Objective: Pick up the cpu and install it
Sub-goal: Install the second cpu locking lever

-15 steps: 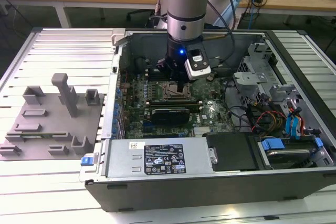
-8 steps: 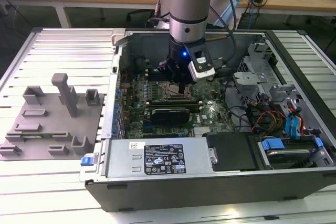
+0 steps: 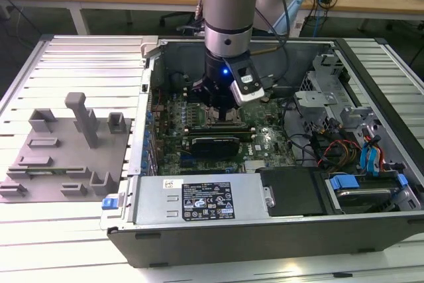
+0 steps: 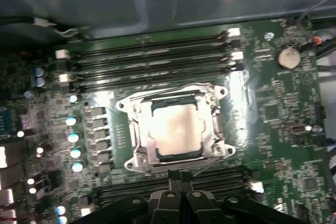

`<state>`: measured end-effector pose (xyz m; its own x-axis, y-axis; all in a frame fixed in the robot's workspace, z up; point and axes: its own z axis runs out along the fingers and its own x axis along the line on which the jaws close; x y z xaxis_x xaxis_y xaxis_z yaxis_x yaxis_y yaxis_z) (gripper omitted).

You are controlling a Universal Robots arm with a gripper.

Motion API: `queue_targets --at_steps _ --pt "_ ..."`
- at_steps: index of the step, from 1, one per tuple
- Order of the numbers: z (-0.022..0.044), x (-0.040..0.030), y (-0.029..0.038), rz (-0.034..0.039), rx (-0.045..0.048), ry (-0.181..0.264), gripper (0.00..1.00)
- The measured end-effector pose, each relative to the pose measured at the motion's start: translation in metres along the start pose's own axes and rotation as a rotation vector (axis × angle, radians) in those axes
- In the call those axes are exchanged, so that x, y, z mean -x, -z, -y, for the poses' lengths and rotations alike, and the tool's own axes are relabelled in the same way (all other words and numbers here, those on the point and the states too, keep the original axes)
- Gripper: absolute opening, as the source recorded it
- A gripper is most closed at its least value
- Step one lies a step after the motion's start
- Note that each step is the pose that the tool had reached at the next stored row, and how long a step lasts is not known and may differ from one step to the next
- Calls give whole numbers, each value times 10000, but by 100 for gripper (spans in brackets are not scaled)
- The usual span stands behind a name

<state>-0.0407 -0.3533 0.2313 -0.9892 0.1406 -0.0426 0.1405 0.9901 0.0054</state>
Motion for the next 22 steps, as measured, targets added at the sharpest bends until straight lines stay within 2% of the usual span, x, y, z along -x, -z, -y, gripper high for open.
queue_targets --at_steps 7,8,11,13,22 --pt "26 -15 -18 -5 38 907 11" --pt "36 -33 -17 -7 41 1023 11" --pt "45 -42 -17 -9 55 1056 11" --pt "63 -41 -17 -12 101 1052 11" --pt "99 -269 -64 12 107 1053 11"
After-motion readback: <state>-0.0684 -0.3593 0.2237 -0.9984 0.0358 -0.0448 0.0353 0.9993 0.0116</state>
